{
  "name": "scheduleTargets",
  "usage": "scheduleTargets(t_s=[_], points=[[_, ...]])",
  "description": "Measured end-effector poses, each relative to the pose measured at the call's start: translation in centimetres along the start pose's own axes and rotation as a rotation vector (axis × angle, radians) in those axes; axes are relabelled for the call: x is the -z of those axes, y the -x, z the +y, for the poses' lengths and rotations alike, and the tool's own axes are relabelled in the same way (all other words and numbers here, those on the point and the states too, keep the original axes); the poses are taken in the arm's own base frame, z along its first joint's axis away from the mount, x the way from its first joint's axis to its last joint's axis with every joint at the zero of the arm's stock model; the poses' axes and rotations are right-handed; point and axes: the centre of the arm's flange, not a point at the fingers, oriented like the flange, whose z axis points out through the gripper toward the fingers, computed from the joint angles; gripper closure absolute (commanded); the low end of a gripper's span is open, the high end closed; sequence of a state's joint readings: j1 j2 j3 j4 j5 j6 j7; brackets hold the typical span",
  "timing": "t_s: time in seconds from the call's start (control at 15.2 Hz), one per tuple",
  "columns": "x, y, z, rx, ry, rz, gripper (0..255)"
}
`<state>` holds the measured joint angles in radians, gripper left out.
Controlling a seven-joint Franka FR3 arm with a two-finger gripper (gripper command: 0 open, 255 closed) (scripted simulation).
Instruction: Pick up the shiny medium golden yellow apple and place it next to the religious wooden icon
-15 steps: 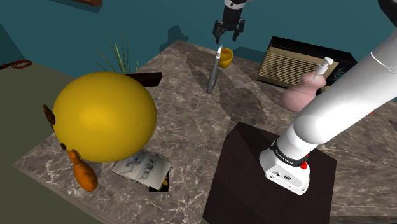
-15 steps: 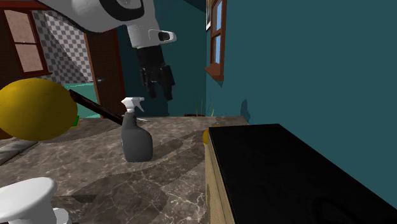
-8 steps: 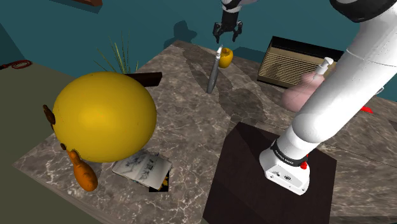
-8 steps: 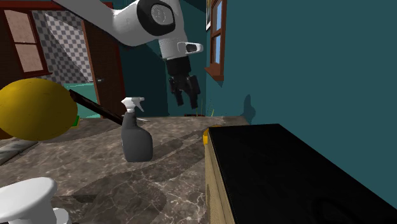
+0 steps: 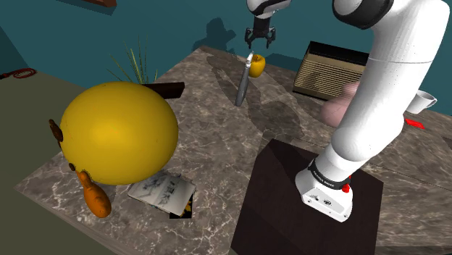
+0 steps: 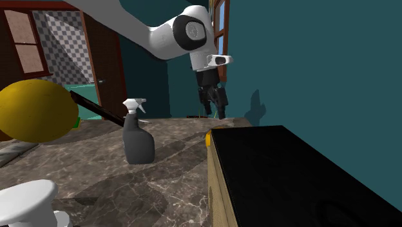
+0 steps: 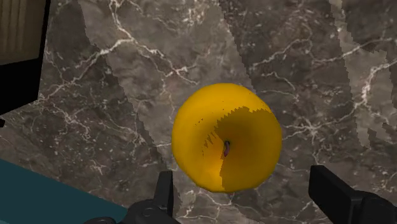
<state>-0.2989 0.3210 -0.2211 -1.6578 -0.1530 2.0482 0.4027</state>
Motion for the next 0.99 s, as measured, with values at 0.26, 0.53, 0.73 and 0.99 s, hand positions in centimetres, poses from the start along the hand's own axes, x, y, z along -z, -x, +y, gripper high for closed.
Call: scheduleTargets(t_s=[0.26,0.53,0.73,0.99], points=[[-2.2,-0.1,0.1,-0.008,0.002,0.0,0],[-3.9,-0.2,0.1,-0.008,0.003,-0.001,0],[-4.0,-0.2,0.1,-0.008,0.002,0.0,0],[-4.0,-0.2,0.1,-0.008,0.002,0.0,255]])
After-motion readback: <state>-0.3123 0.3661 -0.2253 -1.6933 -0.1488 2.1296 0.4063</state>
